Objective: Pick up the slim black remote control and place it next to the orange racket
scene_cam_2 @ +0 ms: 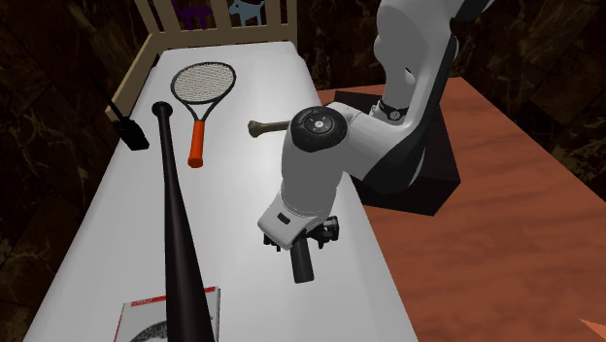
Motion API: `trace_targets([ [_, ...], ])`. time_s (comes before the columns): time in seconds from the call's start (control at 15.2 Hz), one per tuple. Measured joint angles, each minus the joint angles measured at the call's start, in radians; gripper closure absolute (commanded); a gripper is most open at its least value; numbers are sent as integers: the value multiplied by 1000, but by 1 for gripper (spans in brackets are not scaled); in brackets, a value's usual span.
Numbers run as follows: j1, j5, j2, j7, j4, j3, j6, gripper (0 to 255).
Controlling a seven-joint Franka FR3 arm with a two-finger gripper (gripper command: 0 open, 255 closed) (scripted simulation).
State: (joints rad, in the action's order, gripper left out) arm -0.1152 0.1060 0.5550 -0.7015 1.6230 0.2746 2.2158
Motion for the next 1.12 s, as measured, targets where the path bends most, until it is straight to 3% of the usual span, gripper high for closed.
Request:
trace_targets([
  [0.07,0,0,0,0,0,0,0,255],
  [0.73,1,0,-3,0,0,-1,1,255],
  [1.12,3,-9,-32,3,-21,6,-52,255],
])
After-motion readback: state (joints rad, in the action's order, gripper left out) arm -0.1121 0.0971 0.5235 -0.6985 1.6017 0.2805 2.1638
